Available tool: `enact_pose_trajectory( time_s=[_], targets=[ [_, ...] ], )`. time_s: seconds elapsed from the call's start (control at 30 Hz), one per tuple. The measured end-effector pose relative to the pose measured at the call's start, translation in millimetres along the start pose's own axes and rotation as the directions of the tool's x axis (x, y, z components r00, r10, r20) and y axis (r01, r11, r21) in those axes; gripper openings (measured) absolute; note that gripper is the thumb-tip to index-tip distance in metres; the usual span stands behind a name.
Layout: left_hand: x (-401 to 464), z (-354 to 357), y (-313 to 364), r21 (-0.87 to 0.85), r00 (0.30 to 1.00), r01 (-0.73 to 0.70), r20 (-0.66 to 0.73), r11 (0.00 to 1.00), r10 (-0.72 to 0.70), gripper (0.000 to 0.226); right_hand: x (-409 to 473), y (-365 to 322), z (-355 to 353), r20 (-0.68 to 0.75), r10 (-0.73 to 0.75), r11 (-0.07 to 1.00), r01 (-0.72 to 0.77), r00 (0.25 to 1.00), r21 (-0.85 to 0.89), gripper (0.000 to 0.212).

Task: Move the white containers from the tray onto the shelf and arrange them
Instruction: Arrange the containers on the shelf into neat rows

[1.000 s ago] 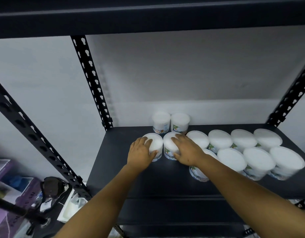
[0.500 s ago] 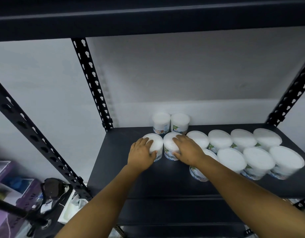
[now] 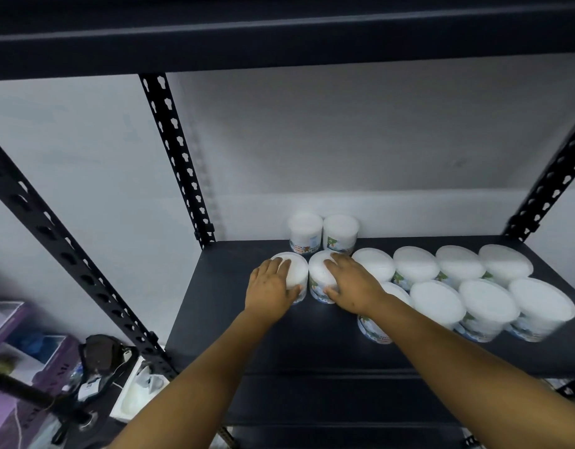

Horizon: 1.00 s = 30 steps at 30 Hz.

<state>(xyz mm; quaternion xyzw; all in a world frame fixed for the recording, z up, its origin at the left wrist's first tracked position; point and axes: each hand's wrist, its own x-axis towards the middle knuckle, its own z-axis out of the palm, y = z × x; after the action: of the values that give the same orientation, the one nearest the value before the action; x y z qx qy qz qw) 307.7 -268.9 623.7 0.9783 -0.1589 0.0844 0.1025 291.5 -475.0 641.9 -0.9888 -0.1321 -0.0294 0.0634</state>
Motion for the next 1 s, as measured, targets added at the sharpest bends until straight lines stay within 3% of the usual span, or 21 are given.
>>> enact_pose_trajectory(
  time_s=[0.17,0.4,1.0],
  targets=[
    [-0.6,3.3,-1.0,-0.004,1.000,-0.028,0.006,1.000,0.028,0.051,1.0,0.7,1.2,-0.005,-0.010,1.000,0.010,1.000,-0.012,0.058],
    [0.5,2.0,1.9,0.000,1.000,0.005,0.003,1.000,-0.005,0.061,1.3,2.2,2.3,-0.005,-0.013,1.000,0.013,1.000,-0.013,0.064],
    [1.6,-1.1,-4.9,-0.027,1.000,-0.013,0.011,1.000,0.013,0.055,3.2,4.7,3.0,0.005,-0.022,1.000,0.021,1.000,0.007,0.063]
  ],
)
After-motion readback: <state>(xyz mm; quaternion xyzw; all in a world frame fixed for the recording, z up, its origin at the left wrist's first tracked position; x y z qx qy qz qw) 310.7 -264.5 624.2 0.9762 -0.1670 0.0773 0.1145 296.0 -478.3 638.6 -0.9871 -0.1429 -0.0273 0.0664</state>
